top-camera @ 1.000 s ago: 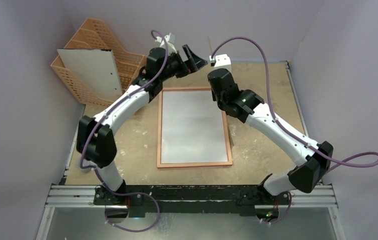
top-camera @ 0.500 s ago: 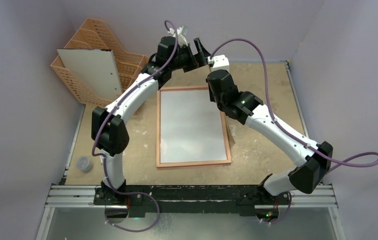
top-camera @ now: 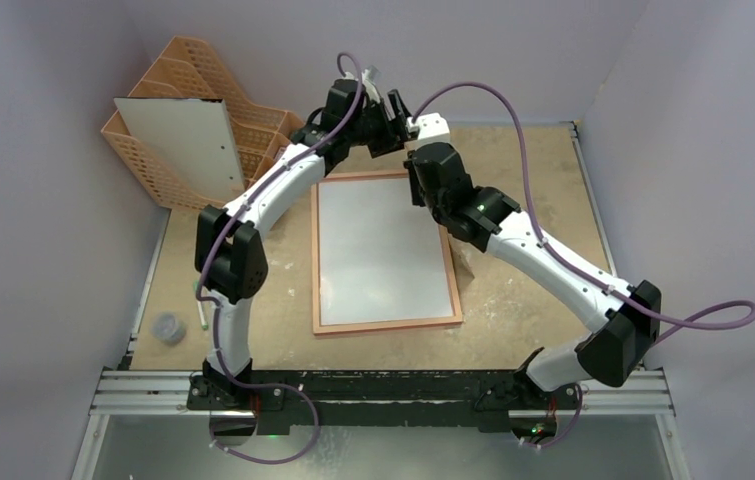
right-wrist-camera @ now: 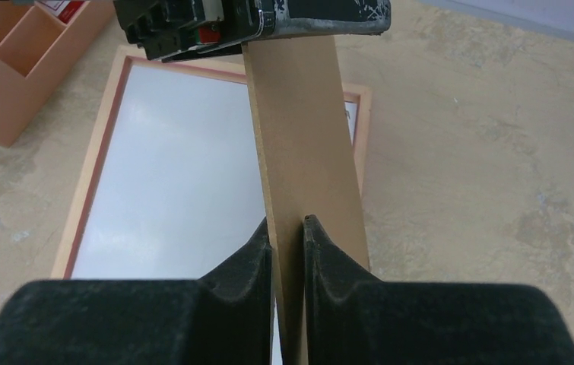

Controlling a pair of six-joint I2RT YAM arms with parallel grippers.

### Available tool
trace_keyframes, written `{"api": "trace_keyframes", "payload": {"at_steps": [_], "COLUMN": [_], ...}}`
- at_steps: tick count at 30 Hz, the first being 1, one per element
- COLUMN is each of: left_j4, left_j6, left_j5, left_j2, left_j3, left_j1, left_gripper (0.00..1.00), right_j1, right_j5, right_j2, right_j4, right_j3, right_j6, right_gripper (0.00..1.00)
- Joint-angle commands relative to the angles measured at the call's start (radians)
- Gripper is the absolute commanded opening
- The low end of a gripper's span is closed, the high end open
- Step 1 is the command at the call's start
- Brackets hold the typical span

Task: Put the photo into the frame
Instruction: Turn over the photo frame item on the photo frame.

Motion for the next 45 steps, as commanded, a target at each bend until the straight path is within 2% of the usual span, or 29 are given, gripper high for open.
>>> {"api": "trace_keyframes", "payload": {"at_steps": [1, 5, 8, 9, 13, 18, 22, 27, 32, 36, 41, 45], "left_j4": [-0.021, -0.016, -0.009, -0.005, 0.021, 0.021, 0.057, 0.175, 0.377, 0.558, 0.824, 0.981], "left_j6": [-0.027, -0.053, -0.064, -0.065, -0.051, 0.041, 0.144, 0.223, 0.177, 0.061, -0.092, -0.14], "left_j5": [-0.005, -0.002, 0.008, 0.016, 0.041, 0.06, 0.097, 0.197, 0.298, 0.37, 0.442, 0.377], "left_j2": [-0.07, -0.102, -0.115, -0.117, -0.14, -0.17, -0.209, -0.284, -0.349, -0.382, -0.402, -0.455], "left_j3": [-0.025, -0.068, -0.095, -0.103, -0.15, -0.184, -0.219, -0.286, -0.339, -0.374, -0.419, -0.497], "left_j1": [0.007, 0.01, 0.015, 0.016, 0.026, 0.045, 0.05, 0.052, 0.075, 0.134, 0.189, 0.215], "left_gripper": [0.65, 0.38, 0.2, 0.14, 0.0, 0.0, 0.0, 0.0, 0.0, 0.0, 0.0, 0.0], "right_j1": [-0.002, -0.002, -0.002, -0.002, -0.003, -0.015, -0.085, -0.273, -0.486, -0.648, -0.712, -0.725], "right_j5": [-0.105, -0.143, -0.195, -0.224, -0.291, -0.391, -0.468, -0.519, -0.618, -0.71, -0.671, -0.581], "right_j2": [0.022, 0.016, 0.006, -0.001, -0.041, -0.108, -0.156, -0.208, -0.241, -0.27, -0.248, -0.232], "right_j4": [0.131, 0.135, 0.133, 0.134, 0.153, 0.213, 0.275, 0.369, 0.434, 0.5, 0.448, 0.381], "right_j3": [-0.019, -0.03, -0.045, -0.052, -0.069, -0.094, -0.14, -0.234, -0.299, -0.334, -0.24, -0.147], "right_j6": [0.091, 0.126, 0.159, 0.168, 0.169, 0.172, 0.199, 0.282, 0.382, 0.467, 0.541, 0.55], "right_gripper": [0.17, 0.24, 0.34, 0.39, 0.62, 0.82, 0.85, 0.86, 0.87, 0.88, 0.85, 0.83]}}
